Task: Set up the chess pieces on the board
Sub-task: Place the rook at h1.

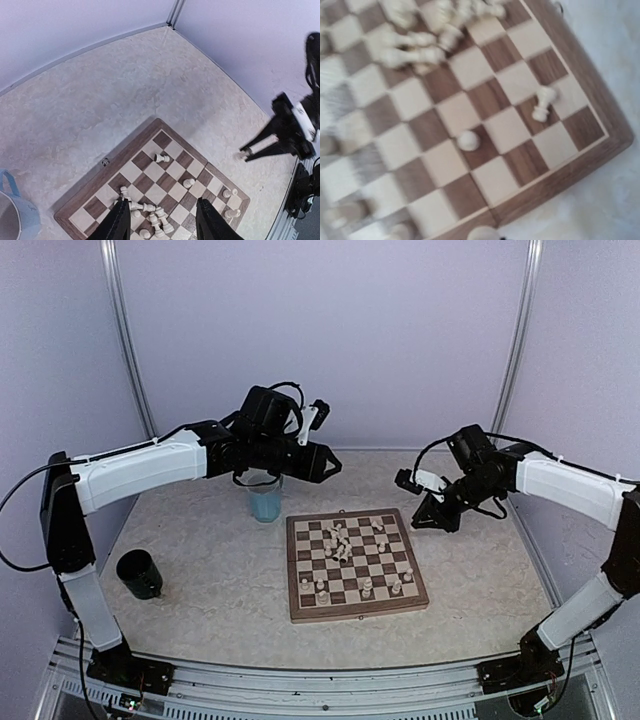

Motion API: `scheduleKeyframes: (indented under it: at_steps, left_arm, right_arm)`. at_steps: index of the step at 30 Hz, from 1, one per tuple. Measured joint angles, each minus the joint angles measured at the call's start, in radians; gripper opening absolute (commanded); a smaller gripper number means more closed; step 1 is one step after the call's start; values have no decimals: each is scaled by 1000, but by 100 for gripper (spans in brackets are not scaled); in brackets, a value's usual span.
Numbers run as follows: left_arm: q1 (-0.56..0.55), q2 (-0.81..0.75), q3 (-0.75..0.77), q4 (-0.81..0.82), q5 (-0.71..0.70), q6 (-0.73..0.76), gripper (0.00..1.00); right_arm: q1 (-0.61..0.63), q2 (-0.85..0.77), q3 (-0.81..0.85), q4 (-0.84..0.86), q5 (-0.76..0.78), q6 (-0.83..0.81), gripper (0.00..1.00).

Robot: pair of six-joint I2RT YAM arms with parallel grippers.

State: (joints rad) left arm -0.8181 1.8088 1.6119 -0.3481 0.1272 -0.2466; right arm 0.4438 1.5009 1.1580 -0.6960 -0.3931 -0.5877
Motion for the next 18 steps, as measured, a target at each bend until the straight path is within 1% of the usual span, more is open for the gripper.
scheduleKeyframes:
  at_steps: [2,3,6,10,18]
  left_arm:
    - [42,9,-11,32,32,-19,44]
    - [67,14,-27,58,58,-35,43]
    - [141,19,-122,137,127,-79,43]
    - [210,19,-230,159,136,-90,43]
    - [215,-12,-249,166,119,-77,44]
  right_arm:
    - [11,-89,-61,-5,-19,-18,8]
    - [21,-103,-75,-11,-22,-22,8]
    - [58,-176,-165,-22,-37,-38,9]
    - [121,-234,-251,-50,-45,-55,8]
    - [180,-246,-330,-42,-26,-76,8]
